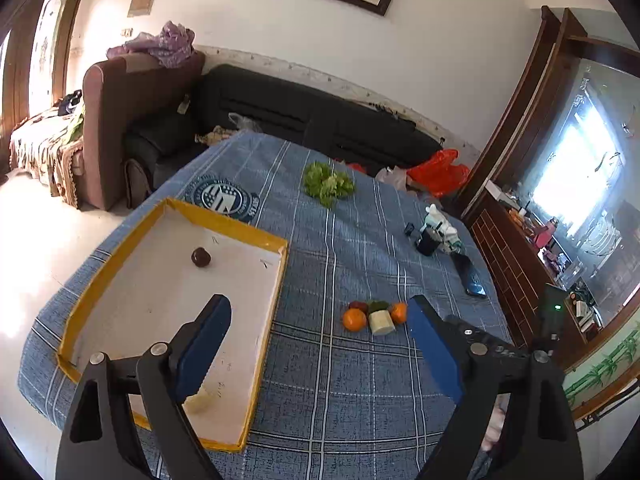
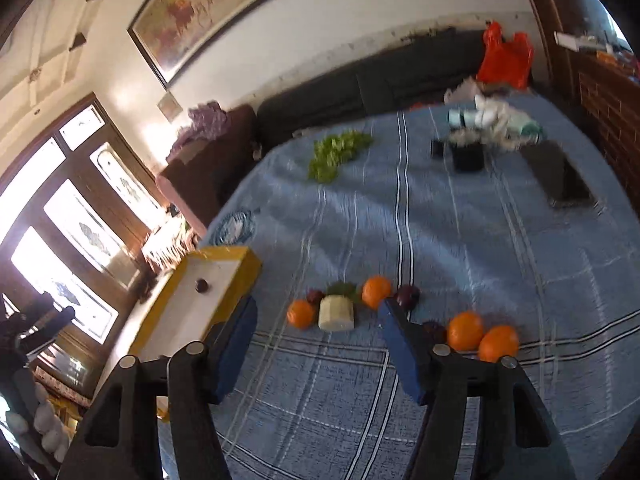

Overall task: Organize fruits
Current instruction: 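Move both tools back toward the remaining fruit, then grasp an orange with the left tool while the right grasps a white chunk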

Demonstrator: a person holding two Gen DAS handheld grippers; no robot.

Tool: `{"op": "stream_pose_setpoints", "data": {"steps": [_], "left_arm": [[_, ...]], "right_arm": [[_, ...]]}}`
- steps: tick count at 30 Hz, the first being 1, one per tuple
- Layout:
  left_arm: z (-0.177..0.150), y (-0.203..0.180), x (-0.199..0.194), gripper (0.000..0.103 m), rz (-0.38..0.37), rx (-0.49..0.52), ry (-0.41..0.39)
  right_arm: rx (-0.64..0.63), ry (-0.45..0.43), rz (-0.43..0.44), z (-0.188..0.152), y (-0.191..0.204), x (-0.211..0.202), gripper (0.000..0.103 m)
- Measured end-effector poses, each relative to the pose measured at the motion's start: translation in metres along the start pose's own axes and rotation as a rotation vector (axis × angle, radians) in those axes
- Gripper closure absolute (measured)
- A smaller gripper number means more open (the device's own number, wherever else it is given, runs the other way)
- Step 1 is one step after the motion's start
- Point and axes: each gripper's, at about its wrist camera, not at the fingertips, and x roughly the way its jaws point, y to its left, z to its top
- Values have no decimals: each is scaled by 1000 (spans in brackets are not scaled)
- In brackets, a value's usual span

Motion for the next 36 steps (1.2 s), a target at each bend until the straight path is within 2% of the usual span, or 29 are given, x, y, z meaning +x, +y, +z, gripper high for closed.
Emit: {"op": "stream_pose_setpoints", "data": {"steps": [4, 7, 12, 14, 16, 17, 22, 25, 26, 27, 28, 29, 32, 36], "left_arm": [[-3, 6, 34, 21, 7, -21, 58], [-1, 12, 63, 21, 13, -44, 102], [-9, 12, 111, 21, -3, -54, 192], [-11, 10, 125, 21, -13, -51, 217], [-11, 6, 143, 21, -24, -43, 248], [-11, 5, 150, 21, -30, -41, 263], [-20, -5, 191, 21, -38, -18, 372], [-27, -16, 212, 22, -31, 5, 438], [-29, -20, 217, 23, -27, 19, 449], [-32, -26, 222, 30, -21, 39, 461], [-33, -30, 227, 36, -17, 53, 468], [-33, -32, 231, 38, -13, 57, 470], [-34, -37, 242, 38, 19, 37, 449], [-37, -53, 255, 38, 20, 46, 413]], "right_arm": [[55, 108, -8, -12, -22, 70, 40], [30, 121, -44, -13, -21, 96, 40], [-31, 137, -42, -12, -16, 121, 40], [-50, 126, -50, -16, -15, 125, 42], [-69, 116, -51, -19, -14, 120, 59], [-73, 117, -38, -21, -15, 119, 61], [-46, 130, -5, -21, -21, 120, 61], [-59, 141, -15, -22, -20, 117, 61], [-62, 148, -20, -22, -20, 116, 61], [-62, 154, -22, -23, -19, 115, 61], [-58, 161, -24, -24, -19, 114, 61], [-53, 166, -25, -24, -19, 114, 61], [-43, 183, -29, -25, -19, 113, 61], [-32, 188, -37, -26, -19, 112, 61]]}}
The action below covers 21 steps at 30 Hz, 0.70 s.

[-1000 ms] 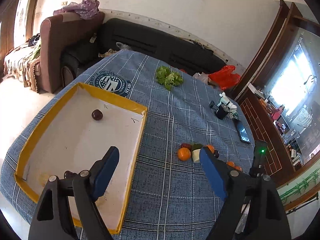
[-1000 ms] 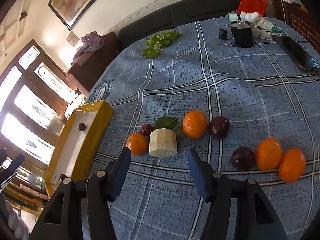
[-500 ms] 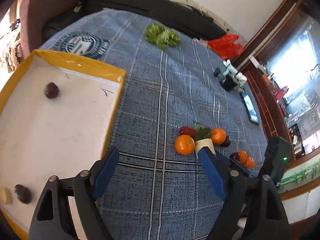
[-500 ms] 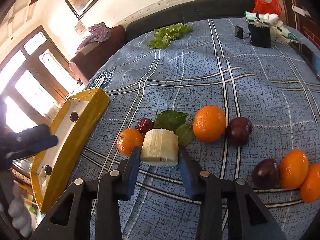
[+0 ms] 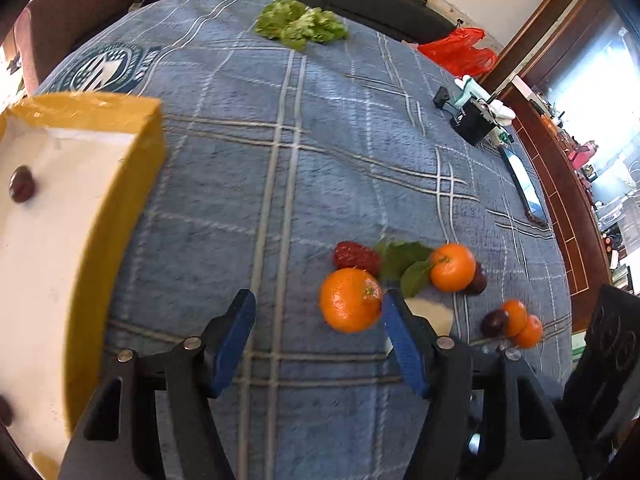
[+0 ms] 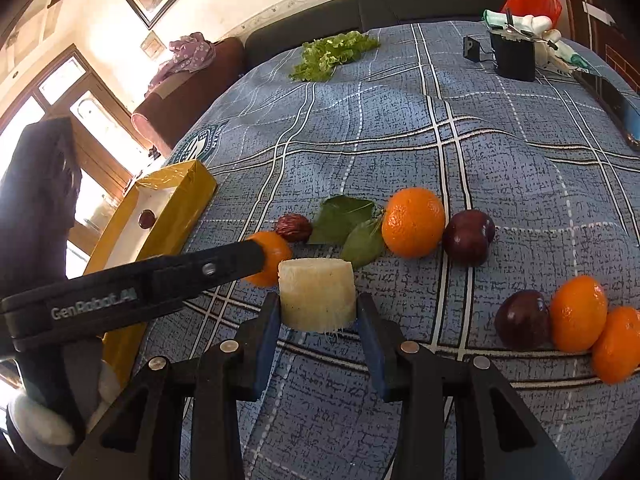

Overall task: Organize fruits
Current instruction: 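Grasp an orange with the left tool while the right grasps a white chunk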

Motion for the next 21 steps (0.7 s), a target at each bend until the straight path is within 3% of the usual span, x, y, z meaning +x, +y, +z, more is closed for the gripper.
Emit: {"op": "stream_pose_setpoints", "data": {"steps": [3, 12, 16, 18, 21], "left_arm": [[4, -11, 3, 38, 55, 3, -22], [5, -6, 2, 38, 57, -29, -41], [2, 10, -2, 38, 17, -71, -38], [2, 16, -4, 38, -6, -95, -36], [0, 12, -4, 38, -6, -76, -35]], "right_arm": [[20, 7, 2, 0, -1, 0, 60], [61, -5, 20, -2, -4, -3, 57], [100, -16, 44, -3, -8, -5, 56], [92, -11, 22, -3, -7, -7, 67], [71, -14, -9, -3, -1, -13, 71]]}}
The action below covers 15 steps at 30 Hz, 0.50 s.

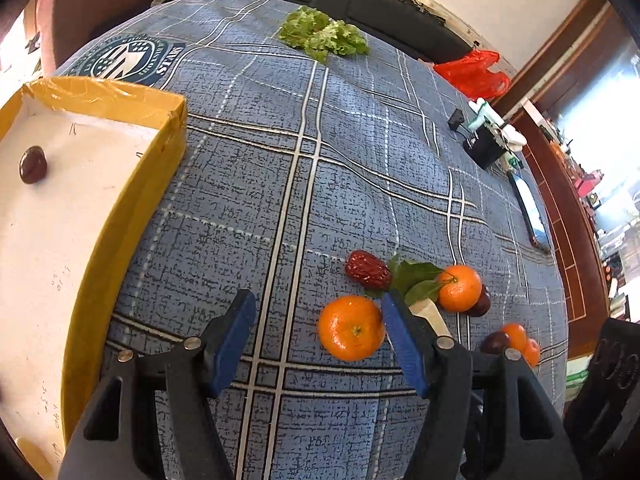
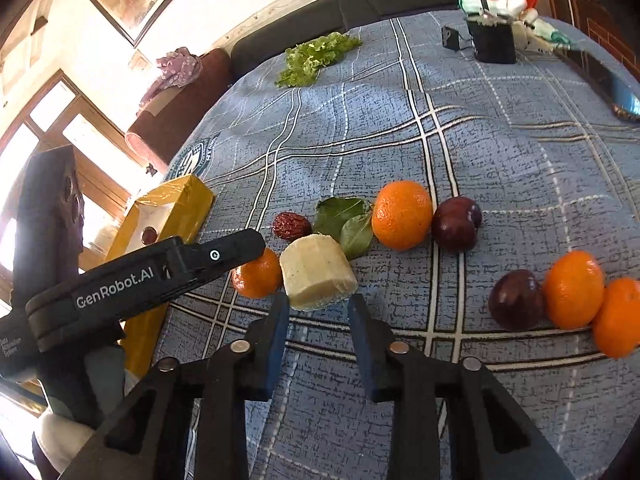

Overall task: Organize fruits
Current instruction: 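Grasp an orange with the left tool while the right grasps a white chunk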

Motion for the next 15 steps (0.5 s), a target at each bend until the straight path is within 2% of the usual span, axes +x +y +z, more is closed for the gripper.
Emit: {"op": "stream_pose_setpoints", "data": {"steps": [3, 7, 8, 9, 11, 14, 15], "left_arm": [[-1, -6, 5, 38, -2, 17, 10], [-2, -19, 9, 41, 28, 73, -19], [-2, -19, 9, 44, 21, 79, -19], [-3, -18, 11, 52, 7, 78, -11], [-4, -19, 12, 67, 4, 96, -17], [-7, -19, 11, 70, -7, 100, -26], [-8, -18, 11, 70, -21, 88, -25]], "right_arm": [[-30, -6, -52, -3, 7, -4, 71], [4, 11, -15, -1, -2, -2, 70], [9, 13, -17, 1, -3, -1, 64], [15, 13, -24, 1, -5, -1, 57], [20, 9, -28, 1, -7, -1, 53], [-3, -2, -35, 1, -4, -1, 42], [-9, -5, -39, 1, -3, 0, 42]]}}
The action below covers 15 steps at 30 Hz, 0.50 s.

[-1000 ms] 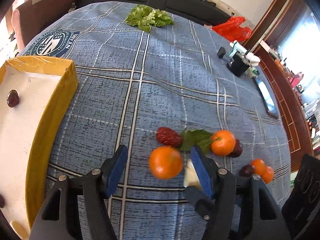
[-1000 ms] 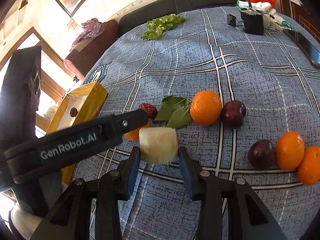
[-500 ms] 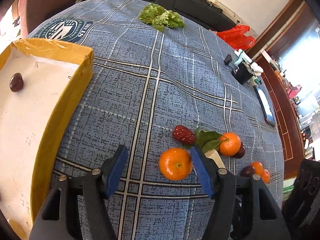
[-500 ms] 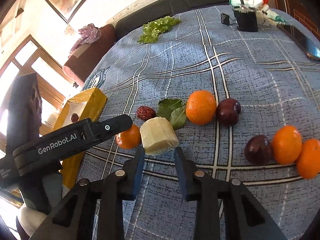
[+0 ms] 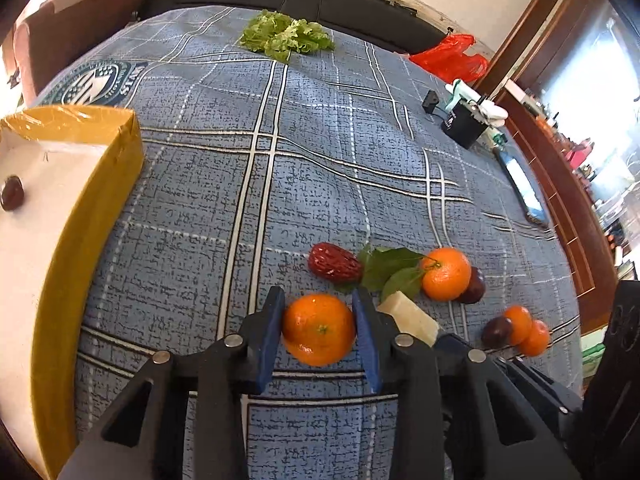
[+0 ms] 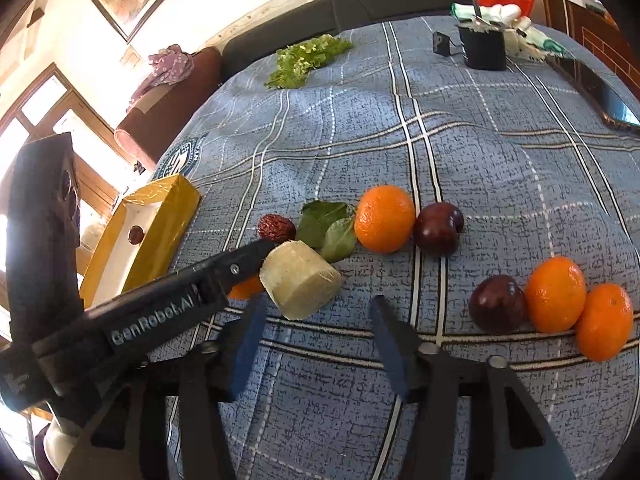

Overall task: Organize fruits
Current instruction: 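Grasp an orange with the left tool while the right grasps a white chunk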

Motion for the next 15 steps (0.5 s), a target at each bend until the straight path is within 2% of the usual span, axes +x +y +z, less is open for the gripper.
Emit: {"op": "stream_pose_setpoints", "data": {"steps": [7, 13, 15], "left_arm": [[-7, 12, -19, 70, -27, -58, -30], [-17, 25, -59, 70, -47, -107, -109], [-21, 31, -72, 70, -37, -130, -137]], "right_arm": [[-38, -32, -26, 5, 4, 6, 42], [-70, -38, -7, 5, 12, 10, 43], [-100, -44, 5, 4, 18, 12, 53]]}}
